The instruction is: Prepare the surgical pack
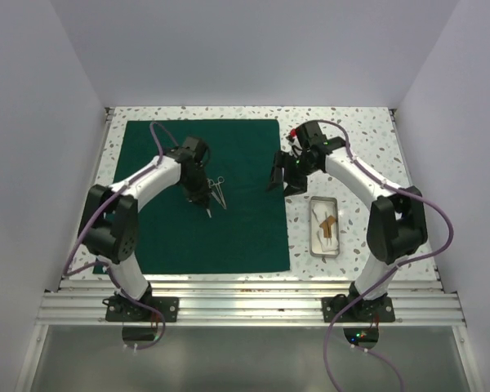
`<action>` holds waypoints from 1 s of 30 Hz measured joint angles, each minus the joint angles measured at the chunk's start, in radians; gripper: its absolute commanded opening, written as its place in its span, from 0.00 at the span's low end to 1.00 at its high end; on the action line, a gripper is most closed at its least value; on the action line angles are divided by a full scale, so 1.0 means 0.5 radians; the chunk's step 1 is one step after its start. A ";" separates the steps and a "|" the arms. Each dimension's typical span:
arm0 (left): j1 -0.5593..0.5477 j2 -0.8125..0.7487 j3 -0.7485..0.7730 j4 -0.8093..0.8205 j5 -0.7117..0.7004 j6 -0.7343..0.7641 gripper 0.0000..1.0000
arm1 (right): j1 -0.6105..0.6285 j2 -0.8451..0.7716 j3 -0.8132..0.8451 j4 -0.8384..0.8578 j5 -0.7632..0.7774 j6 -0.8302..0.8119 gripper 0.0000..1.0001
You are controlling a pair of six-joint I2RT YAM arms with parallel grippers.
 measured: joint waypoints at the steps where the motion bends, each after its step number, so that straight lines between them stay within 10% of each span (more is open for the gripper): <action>1: -0.008 -0.087 -0.057 0.039 0.062 0.055 0.00 | 0.020 -0.001 -0.074 0.149 -0.100 0.102 0.67; 14: -0.136 -0.636 -0.455 0.404 0.624 0.274 0.00 | 0.477 0.328 0.021 0.947 -0.479 0.726 0.64; 19: -0.143 -0.639 -0.447 0.453 0.716 0.275 0.00 | 0.475 0.396 0.050 0.968 -0.482 0.773 0.44; 23: -0.159 -0.634 -0.415 0.482 0.788 0.282 0.00 | 0.471 0.448 0.065 0.952 -0.488 0.774 0.00; 26: -0.166 -0.591 -0.387 0.488 0.807 0.302 0.00 | 0.467 0.465 0.098 0.932 -0.511 0.761 0.00; 30: -0.169 -0.503 -0.301 0.474 0.829 0.343 0.54 | 0.421 0.463 0.146 0.792 -0.446 0.655 0.00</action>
